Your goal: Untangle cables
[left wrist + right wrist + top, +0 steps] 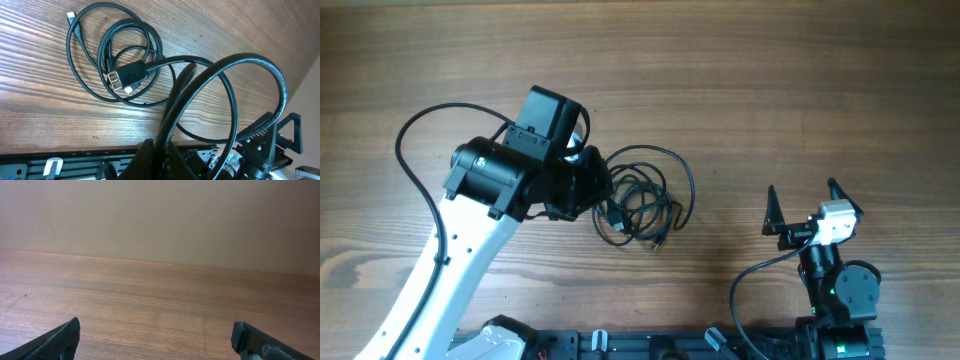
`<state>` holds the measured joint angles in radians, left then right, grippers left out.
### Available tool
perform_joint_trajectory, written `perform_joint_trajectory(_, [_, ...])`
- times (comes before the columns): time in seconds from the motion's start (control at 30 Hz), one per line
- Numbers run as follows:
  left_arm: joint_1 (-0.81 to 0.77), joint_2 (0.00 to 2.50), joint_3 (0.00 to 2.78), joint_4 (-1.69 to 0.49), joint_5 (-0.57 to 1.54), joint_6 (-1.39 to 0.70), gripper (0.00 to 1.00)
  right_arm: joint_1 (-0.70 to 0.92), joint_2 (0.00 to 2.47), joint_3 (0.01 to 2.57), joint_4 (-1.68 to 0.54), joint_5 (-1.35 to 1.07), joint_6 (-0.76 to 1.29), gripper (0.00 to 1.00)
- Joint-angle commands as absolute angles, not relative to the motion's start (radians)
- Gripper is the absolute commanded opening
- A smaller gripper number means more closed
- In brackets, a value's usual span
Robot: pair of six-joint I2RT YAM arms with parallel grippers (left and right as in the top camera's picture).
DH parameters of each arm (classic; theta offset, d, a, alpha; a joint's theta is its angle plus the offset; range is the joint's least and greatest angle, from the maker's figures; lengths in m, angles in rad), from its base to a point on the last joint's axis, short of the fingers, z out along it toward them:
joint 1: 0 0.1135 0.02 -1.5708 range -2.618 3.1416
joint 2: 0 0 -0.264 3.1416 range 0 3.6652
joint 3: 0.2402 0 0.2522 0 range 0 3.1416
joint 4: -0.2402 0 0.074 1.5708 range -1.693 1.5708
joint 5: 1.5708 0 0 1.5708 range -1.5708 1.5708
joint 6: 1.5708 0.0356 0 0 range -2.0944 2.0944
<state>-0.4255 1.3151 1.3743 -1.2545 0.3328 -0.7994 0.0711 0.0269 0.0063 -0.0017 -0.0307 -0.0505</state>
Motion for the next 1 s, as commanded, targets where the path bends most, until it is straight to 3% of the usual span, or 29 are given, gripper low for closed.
perform_joint_trajectory(0.0, [-0.430,1.296,1.390,-1.255,0.316,-0.805,0.10,0.066,0.023,0.005,0.001,-0.046,-0.052,1.00])
perform_joint_trajectory(0.27, [-0.430,1.296,1.390,-1.257,0.317,-0.805,0.09,0.066,0.023,0.005,0.001,-0.046,-0.052,1.00])
perform_joint_trajectory(0.63, [-0.430,1.296,1.390,-1.269,0.209,-0.804,0.21,0.066,0.023,0.005,0.001,-0.046,-0.052,1.00])
perform_joint_trajectory(0.73, [-0.443,1.298,1.374,-1.268,0.219,-0.805,0.43,0.066,0.023,0.005,0.001,-0.046,-0.052,1.00])
perform_joint_trajectory(0.77, [-0.464,1.303,1.353,-1.267,0.219,-0.805,0.56,0.066,0.023,0.005,0.001,-0.046,-0.052,1.00])
perform_joint_trajectory(0.8, [-0.479,1.308,1.339,-1.265,0.218,-0.805,0.63,0.066,0.023,0.005,0.001,-0.046,-0.052,1.00])
perform_joint_trajectory(0.97, [-0.536,1.394,1.271,-1.208,0.216,-0.818,0.74,0.066,0.023,0.005,0.001,-0.045,-0.052,1.00])
